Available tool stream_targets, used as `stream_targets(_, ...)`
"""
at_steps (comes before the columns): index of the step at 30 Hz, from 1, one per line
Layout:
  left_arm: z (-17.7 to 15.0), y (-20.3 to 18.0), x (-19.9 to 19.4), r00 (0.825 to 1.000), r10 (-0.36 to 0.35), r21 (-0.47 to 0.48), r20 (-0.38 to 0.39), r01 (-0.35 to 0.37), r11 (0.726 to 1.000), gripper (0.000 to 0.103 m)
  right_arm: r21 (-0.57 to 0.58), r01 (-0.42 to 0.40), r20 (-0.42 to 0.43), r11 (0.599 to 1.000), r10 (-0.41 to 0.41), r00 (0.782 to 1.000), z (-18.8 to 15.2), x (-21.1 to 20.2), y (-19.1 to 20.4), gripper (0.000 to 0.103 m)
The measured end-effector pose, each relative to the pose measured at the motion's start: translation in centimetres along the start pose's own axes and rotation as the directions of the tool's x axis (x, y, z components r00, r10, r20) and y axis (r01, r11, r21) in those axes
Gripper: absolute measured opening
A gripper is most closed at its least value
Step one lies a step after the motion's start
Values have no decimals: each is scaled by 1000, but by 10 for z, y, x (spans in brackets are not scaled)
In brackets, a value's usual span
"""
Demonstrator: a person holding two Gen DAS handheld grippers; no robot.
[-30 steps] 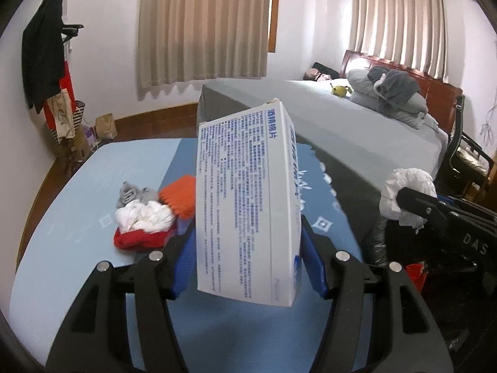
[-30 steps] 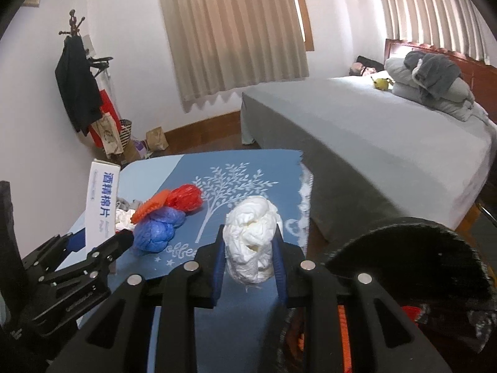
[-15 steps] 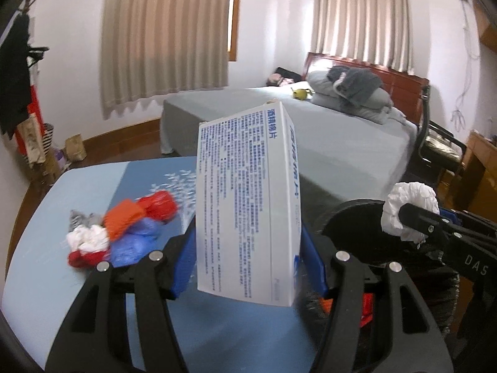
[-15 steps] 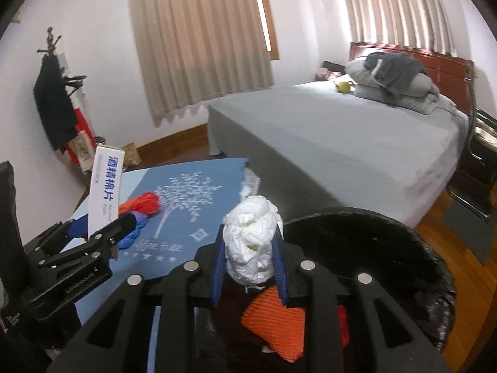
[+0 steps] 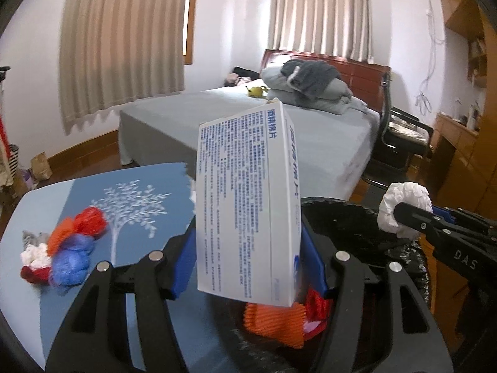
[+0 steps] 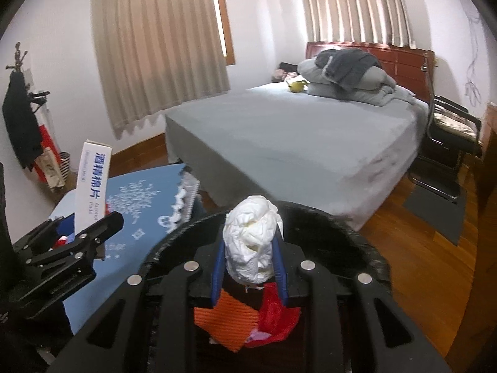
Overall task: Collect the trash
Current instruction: 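Carry the medicine box and white tissue over the bin and open both grippers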
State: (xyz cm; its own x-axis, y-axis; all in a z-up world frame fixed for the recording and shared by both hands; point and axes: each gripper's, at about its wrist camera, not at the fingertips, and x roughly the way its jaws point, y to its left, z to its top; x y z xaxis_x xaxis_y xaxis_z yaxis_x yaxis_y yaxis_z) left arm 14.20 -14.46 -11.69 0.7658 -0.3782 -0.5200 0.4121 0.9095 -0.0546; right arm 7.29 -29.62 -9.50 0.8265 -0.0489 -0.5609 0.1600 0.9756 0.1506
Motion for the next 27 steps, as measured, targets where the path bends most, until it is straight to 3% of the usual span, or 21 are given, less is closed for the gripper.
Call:
stream_targets(7, -3, -23, 23, 997, -64, 30, -32, 65, 997, 59, 27, 40, -6, 999, -40, 999, -1, 4, -22, 27)
stream_targets(8, -4, -26, 24, 996, -80, 34, -41, 81, 996, 59, 31, 44, -7, 999, -44, 999, -2, 3, -24, 32)
stream_targets(9, -4, -28, 26, 994, -97, 38, -52, 99, 994, 62, 37, 52, -9, 998, -52, 999, -3, 3, -27, 33)
stream_targets(10, -5, -29, 27, 992, -112, 39, -58, 114, 993, 74, 43, 60, -10, 997, -60, 998, -3, 4, -29, 35)
stream_targets(12, -8, -26, 24, 993, -113, 39, -44, 115, 993, 80, 53, 73, -13, 996, -73, 997, -4, 3, -34, 45)
stream_targets(16, -11, -15, 20, 996, -85, 29, -41, 86, 996, 82, 63, 91, -3, 994, -91, 996, -4, 2, -37, 64)
stream_targets(18, -11, -3, 15, 998, -54, 14, -33, 54, 998, 85, 69, 104, 7, 992, -105, 994, -3, 0, -35, 91)
stream_targets(19, -11, 1, 13, 999, -41, 11, -29, 41, 999, 87, 76, 110, 14, 991, -111, 994, -3, -1, -34, 95)
stream_targets(27, -10, 50, -11, 997, 81, -39, -8, -82, 996, 92, 50, 50, 18, 997, -51, 999, 2, 8, -6, 97)
